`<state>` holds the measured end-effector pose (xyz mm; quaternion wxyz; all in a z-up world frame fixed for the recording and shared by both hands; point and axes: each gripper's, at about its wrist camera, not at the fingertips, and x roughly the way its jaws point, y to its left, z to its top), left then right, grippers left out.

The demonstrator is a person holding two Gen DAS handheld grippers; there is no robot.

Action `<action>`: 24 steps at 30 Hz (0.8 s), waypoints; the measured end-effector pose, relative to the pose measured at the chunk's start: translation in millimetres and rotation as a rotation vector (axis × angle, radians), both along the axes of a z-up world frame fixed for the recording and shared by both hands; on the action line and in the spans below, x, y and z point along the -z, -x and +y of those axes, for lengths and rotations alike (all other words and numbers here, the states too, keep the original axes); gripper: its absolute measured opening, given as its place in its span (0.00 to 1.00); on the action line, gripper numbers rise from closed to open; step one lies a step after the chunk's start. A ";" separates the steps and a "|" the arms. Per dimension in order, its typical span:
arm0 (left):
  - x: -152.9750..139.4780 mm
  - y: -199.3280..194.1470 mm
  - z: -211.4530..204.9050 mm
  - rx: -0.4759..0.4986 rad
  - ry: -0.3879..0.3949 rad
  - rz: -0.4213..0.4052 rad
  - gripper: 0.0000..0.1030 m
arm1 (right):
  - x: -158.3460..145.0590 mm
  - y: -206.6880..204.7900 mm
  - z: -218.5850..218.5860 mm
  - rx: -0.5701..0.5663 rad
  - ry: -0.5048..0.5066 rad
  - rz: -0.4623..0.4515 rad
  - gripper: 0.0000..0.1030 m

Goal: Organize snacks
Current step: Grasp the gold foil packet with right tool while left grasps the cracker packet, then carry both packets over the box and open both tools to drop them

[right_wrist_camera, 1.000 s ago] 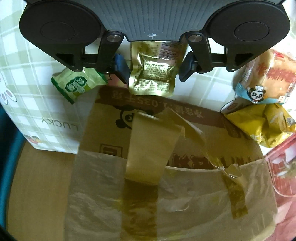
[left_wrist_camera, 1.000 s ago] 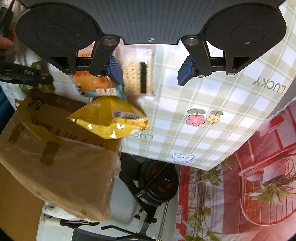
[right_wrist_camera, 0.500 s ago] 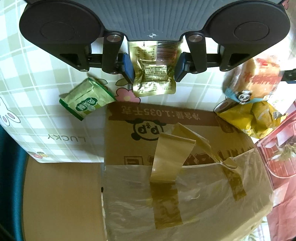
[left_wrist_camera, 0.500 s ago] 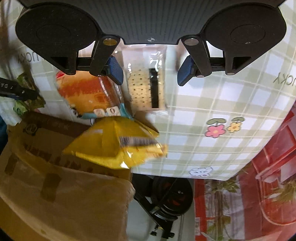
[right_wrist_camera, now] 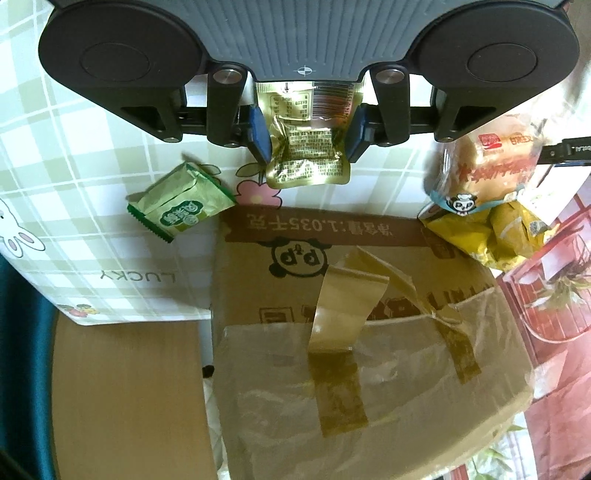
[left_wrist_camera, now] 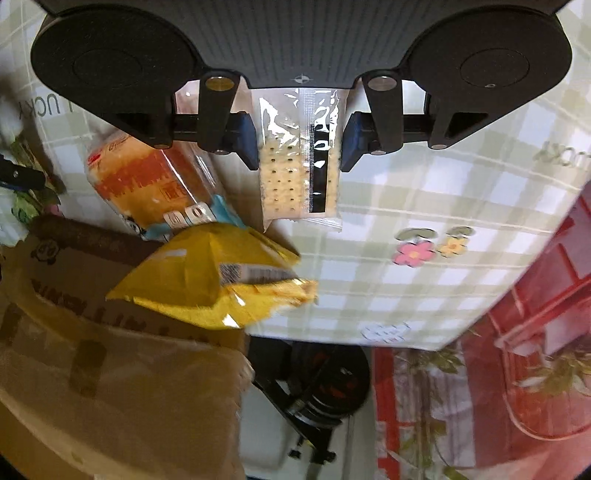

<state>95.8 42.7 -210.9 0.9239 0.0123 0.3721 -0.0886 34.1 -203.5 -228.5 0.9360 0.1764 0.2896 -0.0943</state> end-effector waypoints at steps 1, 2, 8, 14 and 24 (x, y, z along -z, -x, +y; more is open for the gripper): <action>-3.2 1.8 2.6 -0.009 0.008 -0.007 0.47 | -1.3 1.6 -0.2 -0.002 0.000 -0.005 0.39; -6.7 4.0 5.2 -0.019 0.017 -0.015 0.47 | -2.6 2.6 -0.9 -0.003 0.000 -0.009 0.39; -28.4 16.7 13.9 -0.059 0.046 -0.071 0.47 | -15.9 8.9 3.2 -0.044 0.003 -0.054 0.39; -51.9 24.9 8.8 -0.053 0.064 -0.128 0.47 | -41.8 16.9 15.0 -0.090 0.041 -0.127 0.39; -76.4 41.0 7.9 -0.069 0.080 -0.212 0.47 | -76.7 36.2 27.3 -0.114 0.061 -0.223 0.39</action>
